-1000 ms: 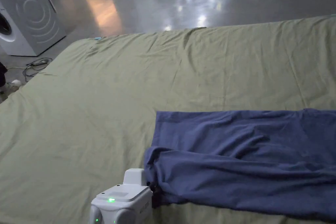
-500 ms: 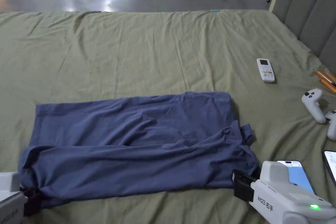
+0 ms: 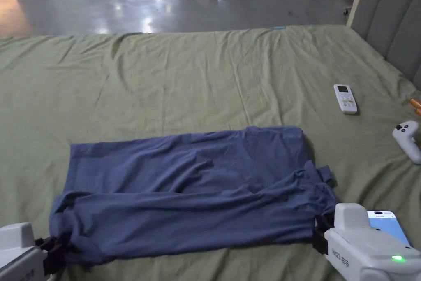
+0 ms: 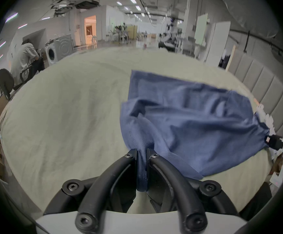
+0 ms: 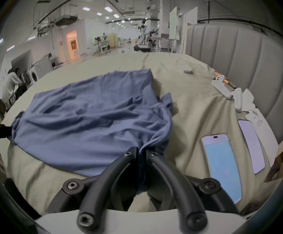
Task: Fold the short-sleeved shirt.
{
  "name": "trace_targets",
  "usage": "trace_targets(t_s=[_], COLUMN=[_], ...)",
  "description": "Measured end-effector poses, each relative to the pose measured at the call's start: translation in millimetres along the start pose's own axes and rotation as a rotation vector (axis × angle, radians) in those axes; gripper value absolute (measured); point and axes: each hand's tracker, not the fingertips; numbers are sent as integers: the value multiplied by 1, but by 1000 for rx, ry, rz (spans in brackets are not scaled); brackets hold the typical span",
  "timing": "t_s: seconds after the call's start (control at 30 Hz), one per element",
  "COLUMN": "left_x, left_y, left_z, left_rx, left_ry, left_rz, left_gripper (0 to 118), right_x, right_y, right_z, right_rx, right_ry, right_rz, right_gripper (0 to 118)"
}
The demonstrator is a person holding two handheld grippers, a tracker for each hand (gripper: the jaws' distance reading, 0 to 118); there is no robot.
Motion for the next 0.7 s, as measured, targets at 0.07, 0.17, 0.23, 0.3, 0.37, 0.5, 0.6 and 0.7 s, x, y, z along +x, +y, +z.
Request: trace_targets(t_s=[0.07,0.17,0.23,0.3,0.37,0.5,0.6,0.7], left_x=[-5,-11,-17,-23,-28,-30,-34,-42], left_y=[6,6,-5,-19,-37,-74,-89,-100], left_z=[23,59,81,99,108,101,82,81], left_rx=[46,70,71,66,25,-17,-56,-46], left_ry=[-8,-5,-1,5,-11,-27,-34,24], left_rz=[-9,-22,-17,-26,-21,-34,14,60], left_gripper=[10,10,10,10,10,10,37,78], right_x=[-1,-5,-4,-6,-5,-6,-3,6], right_y=[3,8,2,-7,-21,-48,-62,-69], right_z=[14,47,70,91,104,98,81,82], right_rx=[22,78,88,90,83,2,-58,-62], right_ry=[-10,-30,-24,-31,-30,-24,-14,-15], right_rz=[13,26,24,53,61,61,32,-18], right_gripper=[8,8,8,8,8,8,12,48])
